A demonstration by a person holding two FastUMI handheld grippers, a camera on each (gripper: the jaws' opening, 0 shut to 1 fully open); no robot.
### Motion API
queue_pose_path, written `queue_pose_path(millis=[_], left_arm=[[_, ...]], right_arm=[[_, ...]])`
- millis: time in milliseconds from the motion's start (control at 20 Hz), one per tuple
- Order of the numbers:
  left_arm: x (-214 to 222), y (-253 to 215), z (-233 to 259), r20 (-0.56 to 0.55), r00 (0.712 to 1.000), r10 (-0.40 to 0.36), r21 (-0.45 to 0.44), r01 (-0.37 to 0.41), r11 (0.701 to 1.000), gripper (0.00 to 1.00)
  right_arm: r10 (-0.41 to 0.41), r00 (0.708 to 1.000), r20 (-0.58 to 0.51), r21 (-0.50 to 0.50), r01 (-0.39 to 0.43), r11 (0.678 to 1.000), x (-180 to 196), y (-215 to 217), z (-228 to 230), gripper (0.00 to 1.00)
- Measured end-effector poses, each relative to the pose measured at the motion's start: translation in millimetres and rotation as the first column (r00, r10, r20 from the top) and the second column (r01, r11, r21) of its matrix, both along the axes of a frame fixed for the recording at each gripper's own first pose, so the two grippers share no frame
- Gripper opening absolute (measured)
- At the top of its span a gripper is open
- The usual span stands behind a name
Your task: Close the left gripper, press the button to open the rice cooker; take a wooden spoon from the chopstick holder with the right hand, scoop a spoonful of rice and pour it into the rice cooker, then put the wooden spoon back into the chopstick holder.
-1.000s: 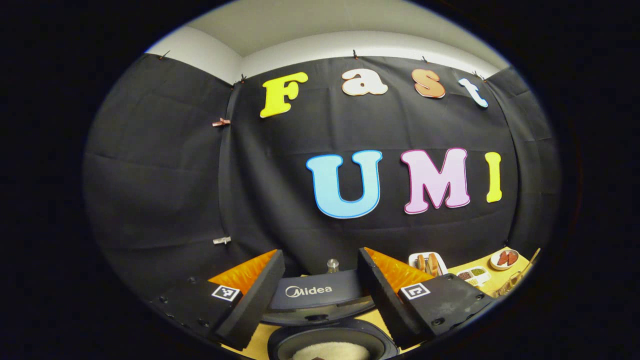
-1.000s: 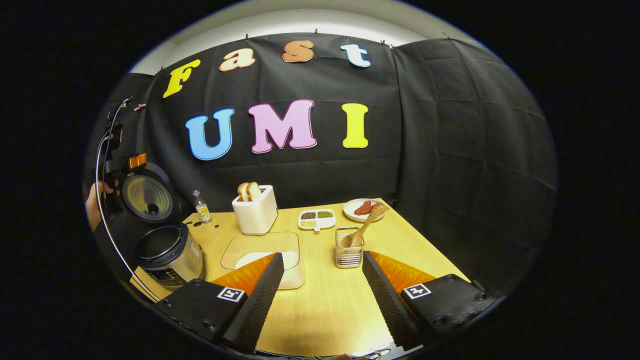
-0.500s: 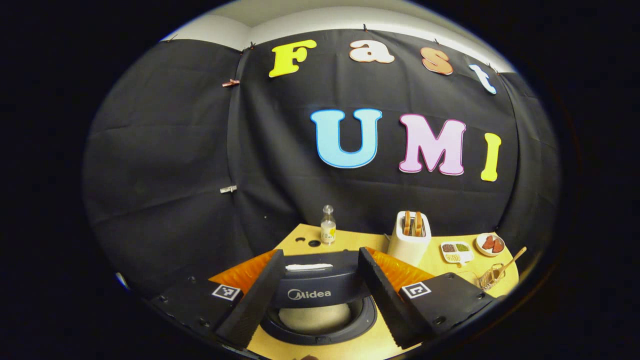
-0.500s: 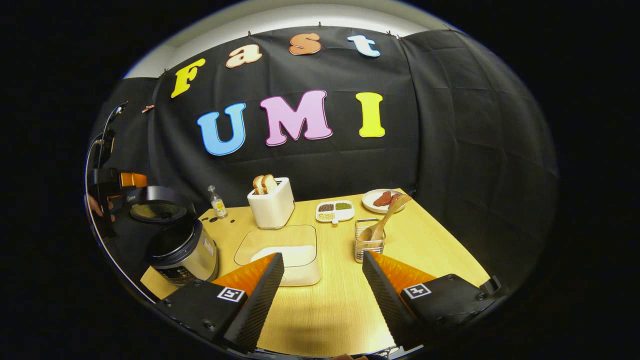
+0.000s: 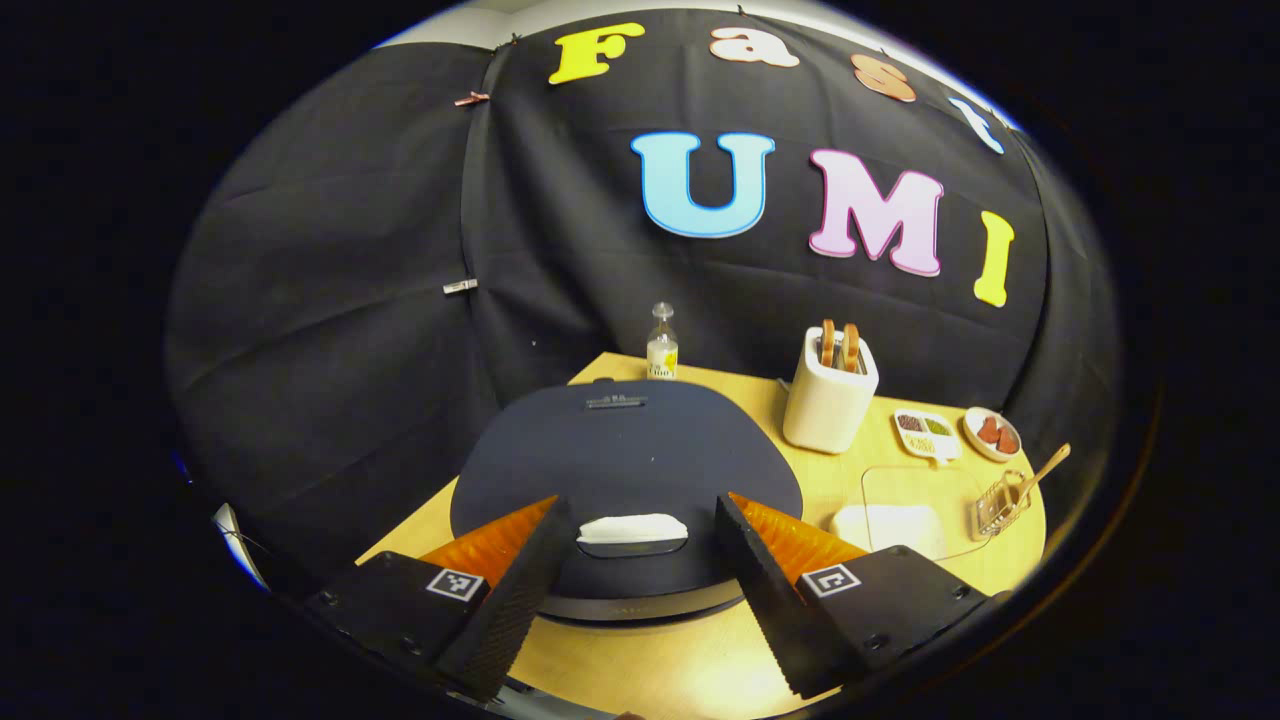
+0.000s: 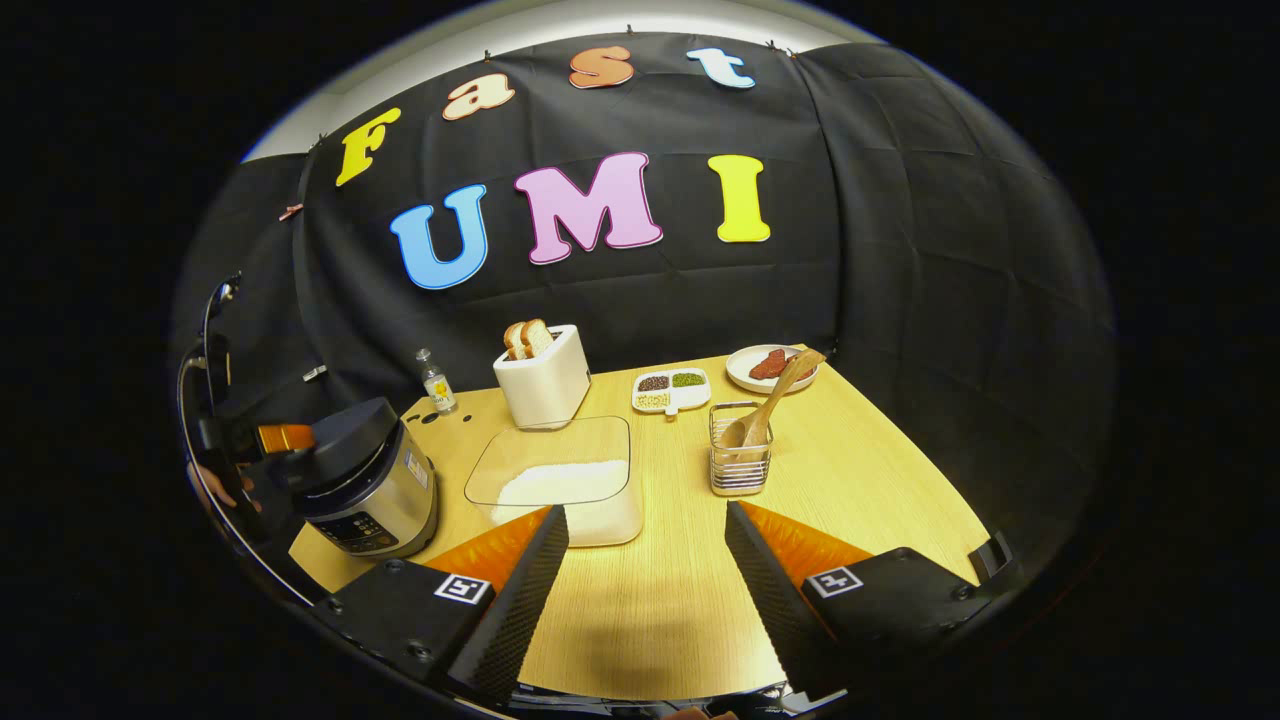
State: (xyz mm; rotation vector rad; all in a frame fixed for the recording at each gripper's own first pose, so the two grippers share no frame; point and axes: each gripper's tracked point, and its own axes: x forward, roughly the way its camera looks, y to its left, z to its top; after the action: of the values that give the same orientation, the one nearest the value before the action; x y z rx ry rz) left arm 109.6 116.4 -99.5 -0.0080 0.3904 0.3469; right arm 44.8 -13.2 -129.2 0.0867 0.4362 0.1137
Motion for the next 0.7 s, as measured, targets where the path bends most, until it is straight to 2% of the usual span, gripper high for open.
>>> queue_pose_path(millis=[50, 150, 500, 700], left_arm=[[-2.8, -1.1, -7.2, -0.017, 1.0, 0.002, -0.002, -0.002, 1.0, 1.0], [-0.1, -0.8, -2.0, 0.017, 1.0, -0.01, 0.029, 0.01, 1.0, 1.0], [3.8, 0.3, -14.5, 0.022, 0.999, -0.029, 0.006, 0.028, 1.0, 1.0], [7.6, -3.0, -6.3, 0.038, 0.996, -0.084, 0.039, 0.083, 0.996, 1.0]], right_arm=[[0.001, 1.0, -0.002, -0.004, -0.001, 1.0, 0.7, 0.4, -0.8, 0.98], [0.004, 1.0, -0.005, -0.013, -0.004, 1.0, 1.9, 1.2, -2.6, 0.98], [0.026, 0.999, -0.02, -0.025, -0.026, 0.999, -1.5, 12.7, -8.6, 0.99], [0.022, 1.0, 0.01, -0.031, -0.022, 0.999, 2.3, 14.9, -1.4, 0.99]])
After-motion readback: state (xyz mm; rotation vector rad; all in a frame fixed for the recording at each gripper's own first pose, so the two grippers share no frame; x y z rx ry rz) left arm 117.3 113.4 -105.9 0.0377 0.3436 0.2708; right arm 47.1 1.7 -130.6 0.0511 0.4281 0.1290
